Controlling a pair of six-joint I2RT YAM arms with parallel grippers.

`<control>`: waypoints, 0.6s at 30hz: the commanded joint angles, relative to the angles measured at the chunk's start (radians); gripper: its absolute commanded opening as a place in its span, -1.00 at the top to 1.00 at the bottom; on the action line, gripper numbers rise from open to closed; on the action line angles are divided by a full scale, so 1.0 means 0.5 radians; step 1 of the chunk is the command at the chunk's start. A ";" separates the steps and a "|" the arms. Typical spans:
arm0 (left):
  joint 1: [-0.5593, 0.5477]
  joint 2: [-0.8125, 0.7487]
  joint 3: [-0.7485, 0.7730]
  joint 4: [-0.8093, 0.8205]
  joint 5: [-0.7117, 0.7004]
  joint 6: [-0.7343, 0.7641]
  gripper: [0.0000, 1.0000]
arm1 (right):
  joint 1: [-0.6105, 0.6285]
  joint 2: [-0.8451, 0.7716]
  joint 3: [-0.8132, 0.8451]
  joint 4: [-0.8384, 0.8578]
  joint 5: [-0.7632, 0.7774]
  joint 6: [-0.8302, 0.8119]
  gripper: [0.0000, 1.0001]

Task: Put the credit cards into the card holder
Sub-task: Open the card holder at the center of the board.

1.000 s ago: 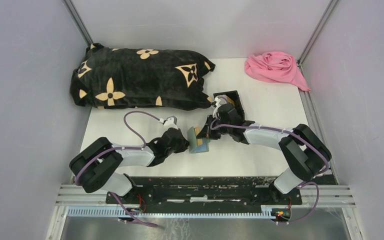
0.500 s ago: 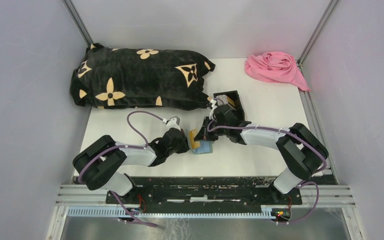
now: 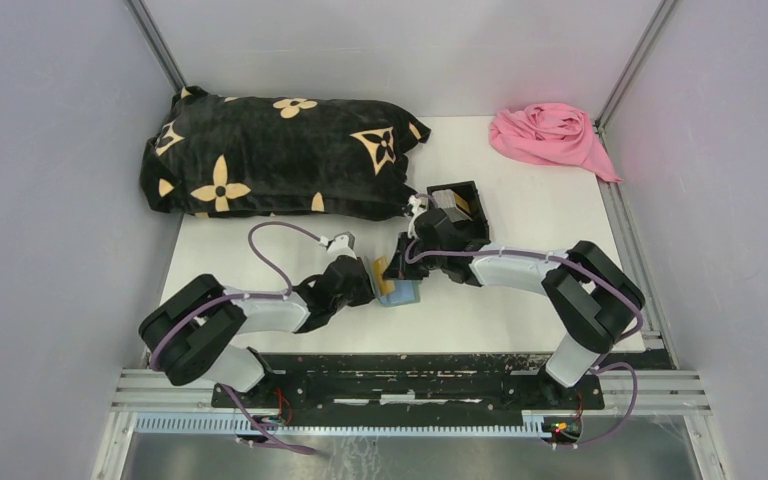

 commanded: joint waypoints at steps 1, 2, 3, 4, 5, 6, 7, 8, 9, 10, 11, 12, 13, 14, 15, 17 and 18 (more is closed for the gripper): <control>-0.040 -0.105 -0.064 -0.693 -0.061 0.071 0.94 | 0.144 0.111 0.083 -0.025 0.059 -0.081 0.98; -0.037 -0.184 -0.066 -0.765 -0.087 0.058 0.94 | 0.153 0.120 0.089 -0.038 0.076 -0.091 0.98; -0.037 -0.240 -0.067 -0.832 -0.110 0.046 0.94 | 0.160 0.130 0.097 -0.046 0.089 -0.099 0.98; -0.037 -0.297 -0.069 -0.884 -0.129 0.037 0.94 | 0.169 0.139 0.103 -0.052 0.103 -0.103 0.98; -0.037 -0.349 -0.070 -0.953 -0.142 0.030 0.93 | 0.176 0.149 0.112 -0.057 0.113 -0.108 0.98; -0.037 -0.391 -0.067 -1.007 -0.154 0.023 0.93 | 0.184 0.156 0.119 -0.064 0.125 -0.113 0.98; -0.037 -0.431 -0.066 -1.054 -0.166 0.015 0.92 | 0.193 0.164 0.128 -0.073 0.137 -0.121 0.98; -0.039 -0.468 -0.063 -1.098 -0.180 0.008 0.92 | 0.202 0.174 0.139 -0.078 0.146 -0.126 0.98; -0.037 -0.505 -0.062 -1.140 -0.193 -0.002 0.91 | 0.210 0.182 0.146 -0.082 0.154 -0.128 0.98; -0.037 -0.547 -0.062 -1.174 -0.204 -0.011 0.90 | 0.217 0.188 0.152 -0.084 0.159 -0.130 0.98; -0.037 -0.584 -0.067 -1.201 -0.219 -0.021 0.89 | 0.223 0.193 0.161 -0.089 0.167 -0.130 0.98; -0.037 -0.626 -0.071 -1.227 -0.229 -0.033 0.88 | 0.229 0.201 0.170 -0.099 0.175 -0.133 0.98; -0.038 -0.669 -0.072 -1.259 -0.237 -0.042 0.87 | 0.235 0.204 0.179 -0.109 0.184 -0.139 0.98; -0.038 -0.707 -0.075 -1.290 -0.249 -0.051 0.86 | 0.238 0.208 0.192 -0.118 0.188 -0.142 0.98; -0.039 -0.748 -0.070 -1.325 -0.263 -0.055 0.86 | 0.243 0.213 0.201 -0.128 0.198 -0.147 0.98; -0.035 -0.826 -0.047 -1.409 -0.306 -0.065 0.85 | 0.256 0.227 0.224 -0.153 0.212 -0.160 0.98; -0.037 -0.868 -0.034 -1.452 -0.327 -0.064 0.84 | 0.260 0.232 0.232 -0.161 0.218 -0.161 0.98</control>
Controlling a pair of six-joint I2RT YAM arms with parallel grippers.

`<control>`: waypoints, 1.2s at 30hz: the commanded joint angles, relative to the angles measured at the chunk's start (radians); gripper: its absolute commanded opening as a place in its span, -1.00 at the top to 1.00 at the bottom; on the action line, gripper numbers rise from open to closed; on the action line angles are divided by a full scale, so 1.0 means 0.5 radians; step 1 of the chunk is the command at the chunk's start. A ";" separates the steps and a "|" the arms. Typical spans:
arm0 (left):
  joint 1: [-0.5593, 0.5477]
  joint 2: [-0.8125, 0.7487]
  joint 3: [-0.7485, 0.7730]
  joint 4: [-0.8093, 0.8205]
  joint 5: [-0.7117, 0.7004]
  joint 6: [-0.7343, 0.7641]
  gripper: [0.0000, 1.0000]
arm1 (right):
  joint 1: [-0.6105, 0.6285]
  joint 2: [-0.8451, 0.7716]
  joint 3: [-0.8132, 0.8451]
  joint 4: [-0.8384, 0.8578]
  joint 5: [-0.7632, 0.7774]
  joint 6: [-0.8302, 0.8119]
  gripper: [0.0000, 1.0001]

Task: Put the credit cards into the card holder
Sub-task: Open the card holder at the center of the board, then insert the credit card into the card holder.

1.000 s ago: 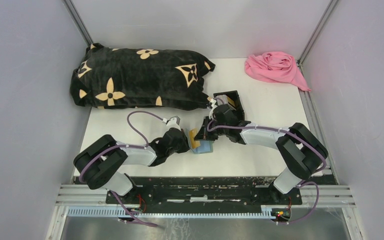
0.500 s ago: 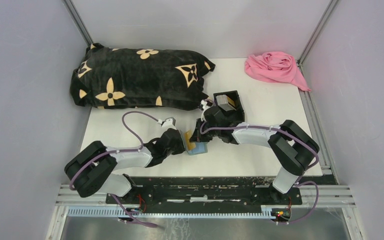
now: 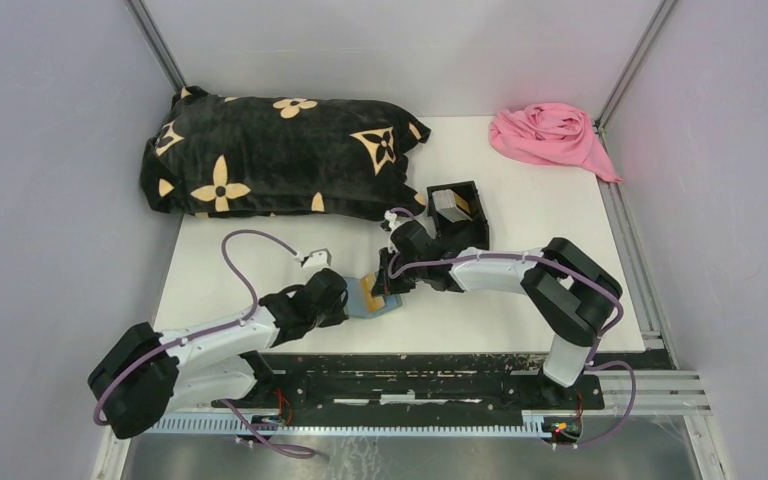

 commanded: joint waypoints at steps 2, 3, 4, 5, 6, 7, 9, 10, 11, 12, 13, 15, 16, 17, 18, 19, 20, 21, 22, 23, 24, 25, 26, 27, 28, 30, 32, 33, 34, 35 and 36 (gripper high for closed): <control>-0.009 -0.216 0.058 -0.335 -0.167 -0.059 0.83 | 0.035 0.041 0.104 -0.069 0.102 -0.071 0.98; -0.011 -0.251 0.074 -0.384 -0.182 -0.058 0.83 | 0.041 0.043 0.111 -0.076 0.111 -0.074 0.98; -0.010 -0.285 0.091 -0.411 -0.193 -0.054 0.83 | 0.047 0.046 0.120 -0.082 0.114 -0.077 0.98; -0.009 -0.316 0.105 -0.427 -0.197 -0.052 0.82 | 0.052 0.049 0.126 -0.086 0.119 -0.082 0.98; -0.007 -0.334 0.125 -0.444 -0.198 -0.051 0.82 | 0.057 0.054 0.135 -0.091 0.124 -0.082 0.98; -0.008 -0.353 0.146 -0.459 -0.196 -0.047 0.82 | 0.063 0.058 0.143 -0.104 0.129 -0.086 0.98; -0.013 -0.371 0.189 -0.485 -0.185 -0.041 0.82 | 0.073 0.061 0.160 -0.120 0.141 -0.091 0.98; -0.013 -0.375 0.209 -0.496 -0.182 -0.035 0.82 | 0.078 0.064 0.164 -0.124 0.147 -0.091 0.98; -0.013 -0.379 0.229 -0.507 -0.184 -0.030 0.81 | 0.080 0.063 0.169 -0.129 0.149 -0.092 0.98; -0.011 -0.384 0.252 -0.510 -0.180 -0.028 0.81 | 0.084 0.066 0.173 -0.130 0.148 -0.094 0.98; -0.013 -0.389 0.264 -0.510 -0.178 -0.023 0.81 | 0.085 0.069 0.178 -0.131 0.150 -0.093 0.98; -0.014 -0.386 0.295 -0.501 -0.164 -0.016 0.81 | 0.092 0.073 0.186 -0.133 0.151 -0.093 0.98; -0.012 -0.382 0.312 -0.497 -0.157 -0.009 0.81 | 0.095 0.076 0.188 -0.134 0.155 -0.093 0.98; -0.014 -0.373 0.329 -0.496 -0.149 -0.004 0.81 | 0.097 0.075 0.188 -0.135 0.155 -0.092 0.98; -0.016 -0.366 0.343 -0.498 -0.139 0.000 0.81 | 0.098 0.074 0.191 -0.138 0.155 -0.093 0.98; -0.019 -0.360 0.349 -0.497 -0.136 0.002 0.81 | 0.099 0.074 0.194 -0.144 0.157 -0.093 0.98; -0.018 -0.357 0.351 -0.492 -0.133 0.002 0.81 | 0.101 0.078 0.197 -0.147 0.160 -0.093 0.98; -0.020 -0.351 0.347 -0.482 -0.132 0.004 0.81 | 0.102 0.079 0.203 -0.148 0.160 -0.094 0.98; -0.020 -0.341 0.340 -0.464 -0.125 0.005 0.81 | 0.104 0.080 0.206 -0.149 0.160 -0.094 0.98; -0.019 -0.330 0.329 -0.441 -0.115 0.005 0.81 | 0.103 0.080 0.208 -0.149 0.160 -0.094 0.98; -0.019 -0.317 0.314 -0.404 -0.094 0.004 0.81 | 0.106 0.083 0.209 -0.151 0.160 -0.093 0.98; -0.018 -0.299 0.296 -0.366 -0.072 0.002 0.80 | 0.109 0.083 0.210 -0.149 0.159 -0.093 0.98; -0.017 -0.281 0.282 -0.320 -0.051 -0.003 0.80 | 0.111 0.083 0.209 -0.151 0.160 -0.093 0.98; -0.019 -0.262 0.270 -0.279 -0.035 -0.003 0.80 | 0.113 0.083 0.208 -0.150 0.161 -0.091 0.98; -0.020 -0.239 0.262 -0.243 -0.025 -0.004 0.80 | 0.114 0.083 0.210 -0.149 0.162 -0.092 0.98; -0.020 -0.190 0.259 -0.192 -0.015 -0.001 0.80 | 0.117 0.077 0.208 -0.144 0.154 -0.085 0.98; -0.020 -0.142 0.262 -0.147 -0.002 0.008 0.79 | 0.121 0.071 0.210 -0.128 0.137 -0.073 0.98; -0.020 -0.115 0.266 -0.132 0.002 0.013 0.79 | 0.124 0.069 0.214 -0.129 0.137 -0.073 0.98; -0.018 -0.090 0.266 -0.122 0.002 0.016 0.79 | 0.126 0.068 0.223 -0.135 0.136 -0.073 0.98; -0.020 -0.064 0.270 -0.114 0.001 0.019 0.79 | 0.129 0.070 0.230 -0.137 0.137 -0.074 0.98; -0.020 -0.037 0.267 -0.101 0.002 0.021 0.79 | 0.129 0.075 0.237 -0.141 0.134 -0.073 0.98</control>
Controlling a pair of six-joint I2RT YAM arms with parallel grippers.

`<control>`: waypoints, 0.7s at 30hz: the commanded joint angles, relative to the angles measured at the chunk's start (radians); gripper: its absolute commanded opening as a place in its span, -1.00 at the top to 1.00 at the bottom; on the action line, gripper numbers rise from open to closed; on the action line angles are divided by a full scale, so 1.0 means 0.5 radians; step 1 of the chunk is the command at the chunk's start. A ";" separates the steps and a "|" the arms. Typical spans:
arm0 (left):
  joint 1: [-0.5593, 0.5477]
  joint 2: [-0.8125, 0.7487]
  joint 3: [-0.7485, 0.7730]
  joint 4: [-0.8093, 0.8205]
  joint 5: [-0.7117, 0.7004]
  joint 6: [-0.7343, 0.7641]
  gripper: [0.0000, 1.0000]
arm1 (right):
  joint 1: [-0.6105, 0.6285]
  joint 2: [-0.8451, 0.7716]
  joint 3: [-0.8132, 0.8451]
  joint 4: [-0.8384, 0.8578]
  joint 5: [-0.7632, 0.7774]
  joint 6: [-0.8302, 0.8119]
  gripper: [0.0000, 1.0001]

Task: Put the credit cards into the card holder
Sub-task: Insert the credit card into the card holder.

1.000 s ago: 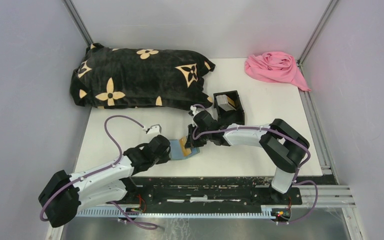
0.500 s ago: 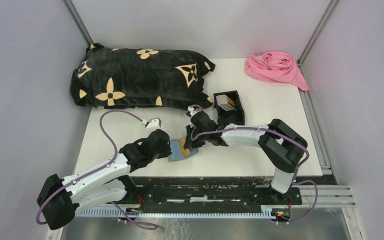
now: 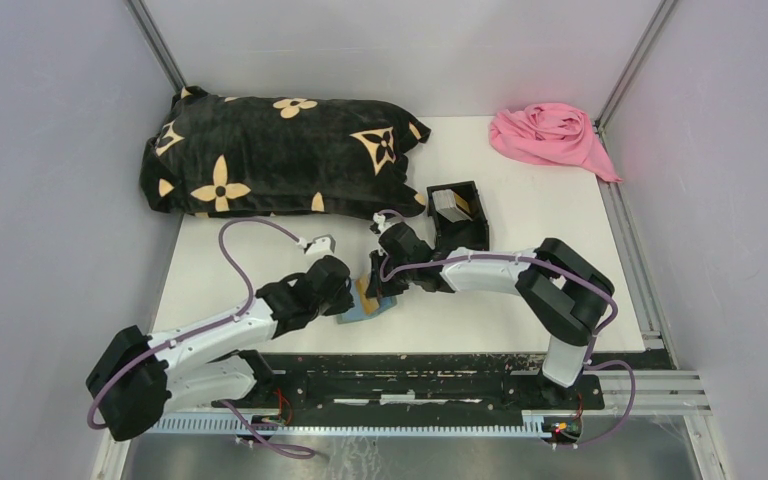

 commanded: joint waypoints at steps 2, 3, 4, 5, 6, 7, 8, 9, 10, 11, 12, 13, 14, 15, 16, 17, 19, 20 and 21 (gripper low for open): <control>-0.007 0.097 -0.014 0.176 0.022 0.018 0.79 | 0.025 0.020 0.102 -0.007 0.019 -0.021 0.98; -0.006 0.111 -0.026 0.188 0.022 0.019 0.79 | 0.026 0.025 0.106 -0.004 0.015 -0.018 0.98; -0.007 0.122 -0.035 0.197 0.023 0.017 0.79 | 0.027 0.030 0.106 0.001 0.010 -0.015 0.98; -0.007 0.136 -0.043 0.208 0.023 0.012 0.79 | 0.030 0.035 0.107 0.006 0.003 -0.014 0.98; -0.007 0.145 -0.051 0.220 0.024 0.009 0.79 | 0.030 0.039 0.110 0.011 -0.002 -0.008 0.98; -0.006 0.157 -0.057 0.231 0.026 0.006 0.78 | 0.031 0.043 0.110 0.016 -0.005 -0.005 0.98; -0.005 0.169 -0.059 0.235 0.025 0.004 0.78 | 0.031 0.048 0.112 0.022 -0.009 0.000 0.98; -0.004 0.179 -0.062 0.239 0.024 0.004 0.78 | 0.034 0.051 0.111 0.025 -0.013 0.003 0.98; -0.007 0.188 -0.067 0.245 0.021 0.004 0.78 | 0.036 0.056 0.111 0.033 -0.016 0.007 0.98; -0.007 0.197 -0.070 0.249 0.018 0.004 0.78 | 0.039 0.056 0.112 0.039 -0.019 0.010 0.98; -0.006 0.207 -0.074 0.254 0.015 0.004 0.78 | 0.039 0.058 0.111 0.043 -0.019 0.011 0.98; -0.006 0.216 -0.081 0.261 0.012 0.003 0.78 | 0.037 0.060 0.111 0.046 -0.021 0.014 0.98; -0.005 0.226 -0.086 0.263 0.011 0.001 0.78 | 0.038 0.058 0.107 0.049 -0.022 0.016 0.98; -0.007 0.237 -0.091 0.266 0.009 -0.001 0.78 | 0.038 0.055 0.107 0.053 -0.025 0.016 0.98; -0.007 0.251 -0.098 0.267 0.005 -0.004 0.78 | 0.040 0.052 0.108 0.056 -0.026 0.018 0.98; -0.005 0.264 -0.105 0.268 0.001 -0.005 0.78 | 0.039 0.048 0.109 0.055 -0.031 0.018 0.98; -0.006 0.291 -0.117 0.269 -0.010 -0.011 0.78 | 0.039 0.036 0.117 0.055 -0.036 0.017 0.98; -0.007 0.303 -0.122 0.271 -0.013 -0.011 0.78 | 0.039 0.032 0.117 0.056 -0.035 0.017 0.98; -0.004 0.314 -0.124 0.270 -0.019 -0.012 0.78 | 0.038 0.027 0.120 0.054 -0.035 0.015 0.98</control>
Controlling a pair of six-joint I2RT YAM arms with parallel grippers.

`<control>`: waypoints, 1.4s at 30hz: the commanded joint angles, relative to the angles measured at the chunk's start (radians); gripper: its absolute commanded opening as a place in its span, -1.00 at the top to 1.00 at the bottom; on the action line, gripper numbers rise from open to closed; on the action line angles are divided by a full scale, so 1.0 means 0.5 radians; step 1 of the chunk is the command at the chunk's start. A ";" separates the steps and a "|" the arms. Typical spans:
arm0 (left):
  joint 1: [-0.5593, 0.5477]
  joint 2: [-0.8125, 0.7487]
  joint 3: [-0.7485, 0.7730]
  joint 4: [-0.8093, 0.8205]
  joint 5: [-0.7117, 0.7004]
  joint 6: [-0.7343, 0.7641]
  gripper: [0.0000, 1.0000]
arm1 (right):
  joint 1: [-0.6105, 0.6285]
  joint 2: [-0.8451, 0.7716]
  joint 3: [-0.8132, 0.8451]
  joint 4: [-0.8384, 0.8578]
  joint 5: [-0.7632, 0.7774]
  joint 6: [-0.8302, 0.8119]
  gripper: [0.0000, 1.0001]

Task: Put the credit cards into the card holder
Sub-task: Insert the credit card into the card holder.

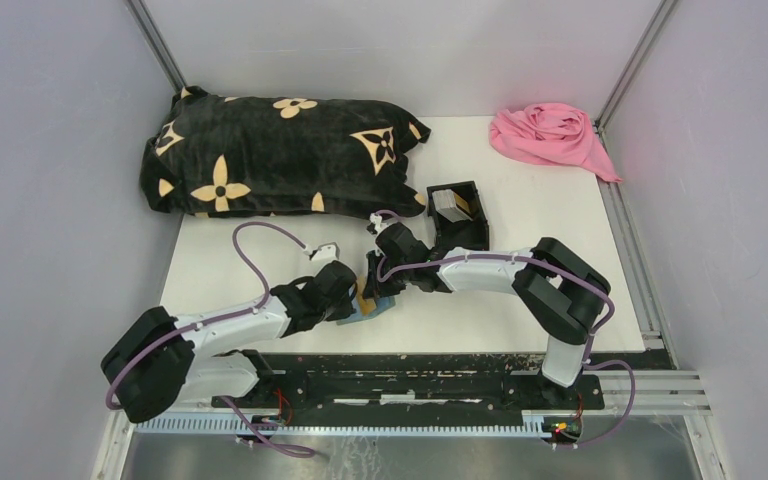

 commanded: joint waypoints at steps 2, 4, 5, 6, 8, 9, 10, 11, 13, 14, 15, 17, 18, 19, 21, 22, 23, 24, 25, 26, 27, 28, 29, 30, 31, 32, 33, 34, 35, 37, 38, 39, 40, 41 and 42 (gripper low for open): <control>-0.006 0.054 -0.018 0.052 -0.036 -0.015 0.78 | 0.017 -0.020 0.082 0.037 0.001 -0.005 0.98; -0.007 0.058 -0.013 0.027 -0.051 -0.014 0.79 | 0.017 -0.035 0.081 0.014 0.023 -0.027 0.98; -0.004 0.056 -0.016 0.016 -0.060 -0.014 0.79 | 0.017 -0.043 0.083 0.002 0.035 -0.033 0.98; -0.007 0.052 -0.017 0.013 -0.063 -0.014 0.79 | 0.015 -0.051 0.082 -0.005 0.043 -0.036 0.98; -0.006 0.039 -0.024 0.005 -0.073 -0.017 0.79 | 0.014 -0.063 0.078 -0.014 0.057 -0.045 0.98; -0.007 0.036 -0.025 -0.001 -0.076 -0.018 0.79 | 0.012 -0.072 0.073 -0.017 0.063 -0.047 0.98; -0.007 0.035 -0.025 -0.002 -0.076 -0.018 0.79 | 0.012 -0.084 0.070 -0.021 0.070 -0.048 0.98; -0.006 0.033 -0.027 -0.005 -0.076 -0.018 0.79 | 0.011 -0.093 0.069 -0.029 0.074 -0.052 0.98; -0.007 0.029 -0.031 -0.008 -0.080 -0.018 0.79 | 0.008 -0.111 0.063 -0.033 0.086 -0.055 0.98; -0.005 0.024 -0.032 -0.011 -0.083 -0.018 0.79 | 0.005 -0.119 0.057 -0.034 0.090 -0.054 0.98; -0.006 0.020 -0.034 -0.014 -0.085 -0.018 0.79 | 0.002 -0.127 0.053 -0.036 0.093 -0.053 0.98; -0.005 0.009 -0.035 -0.027 -0.093 -0.015 0.79 | -0.008 -0.145 0.048 -0.039 0.097 -0.053 0.98; -0.007 0.004 -0.037 -0.032 -0.099 -0.015 0.79 | -0.013 -0.151 0.043 -0.040 0.099 -0.053 0.98; -0.007 0.001 -0.037 -0.038 -0.103 -0.015 0.80 | -0.018 -0.154 0.041 -0.044 0.100 -0.054 0.98; -0.007 -0.009 -0.040 -0.048 -0.107 -0.014 0.80 | -0.030 -0.162 0.032 -0.043 0.100 -0.052 0.98; -0.007 -0.012 -0.041 -0.051 -0.111 -0.013 0.80 | -0.038 -0.166 0.027 -0.041 0.101 -0.054 0.98; -0.007 -0.016 -0.043 -0.054 -0.116 -0.012 0.80 | -0.043 -0.167 0.023 -0.041 0.100 -0.053 0.98; -0.005 -0.021 -0.047 -0.057 -0.118 -0.011 0.80 | -0.048 -0.173 0.015 -0.037 0.100 -0.052 0.98; -0.006 -0.022 -0.050 -0.058 -0.119 -0.012 0.80 | -0.052 -0.176 0.007 -0.035 0.100 -0.052 0.98; -0.006 -0.024 -0.052 -0.058 -0.120 -0.012 0.80 | -0.056 -0.178 0.004 -0.033 0.097 -0.050 0.98; -0.004 -0.026 -0.052 -0.059 -0.120 -0.012 0.80 | -0.061 -0.176 0.001 -0.031 0.095 -0.047 0.98; -0.007 -0.026 -0.054 -0.058 -0.119 -0.013 0.80 | -0.064 -0.176 -0.007 -0.031 0.095 -0.047 0.98; -0.006 -0.026 -0.054 -0.058 -0.119 -0.012 0.80 | -0.068 -0.174 -0.013 -0.024 0.093 -0.045 0.98; -0.007 -0.026 -0.058 -0.059 -0.120 -0.013 0.80 | -0.073 -0.173 -0.017 -0.018 0.087 -0.042 0.98; -0.007 -0.025 -0.058 -0.058 -0.119 -0.014 0.80 | -0.075 -0.167 -0.017 -0.014 0.078 -0.039 0.98; -0.007 -0.026 -0.057 -0.058 -0.119 -0.014 0.80 | -0.077 -0.163 -0.018 -0.012 0.073 -0.038 0.98; -0.007 -0.026 -0.055 -0.058 -0.119 -0.012 0.80 | -0.078 -0.156 -0.018 -0.011 0.066 -0.036 0.98; -0.005 -0.026 -0.056 -0.058 -0.121 -0.011 0.80 | -0.081 -0.151 -0.016 -0.007 0.062 -0.035 0.98; -0.006 -0.026 -0.057 -0.061 -0.121 -0.011 0.81 | -0.082 -0.146 -0.022 0.003 0.057 -0.030 0.98; -0.007 -0.028 -0.053 -0.064 -0.120 -0.011 0.81 | -0.086 -0.131 -0.030 0.026 0.038 -0.016 0.98; -0.005 -0.028 -0.055 -0.067 -0.122 -0.011 0.81 | -0.088 -0.125 -0.037 0.046 0.025 -0.005 0.98; -0.004 -0.028 -0.054 -0.072 -0.122 -0.011 0.81 | -0.091 -0.117 -0.047 0.066 0.010 0.012 0.98; -0.007 -0.030 -0.054 -0.075 -0.122 -0.011 0.81 | -0.093 -0.113 -0.055 0.088 -0.010 0.029 0.98; -0.004 -0.036 -0.050 -0.081 -0.120 -0.011 0.81 | -0.093 -0.105 -0.058 0.104 -0.026 0.039 0.98; -0.005 -0.039 -0.050 -0.089 -0.119 -0.011 0.81 | -0.096 -0.099 -0.063 0.121 -0.039 0.054 0.98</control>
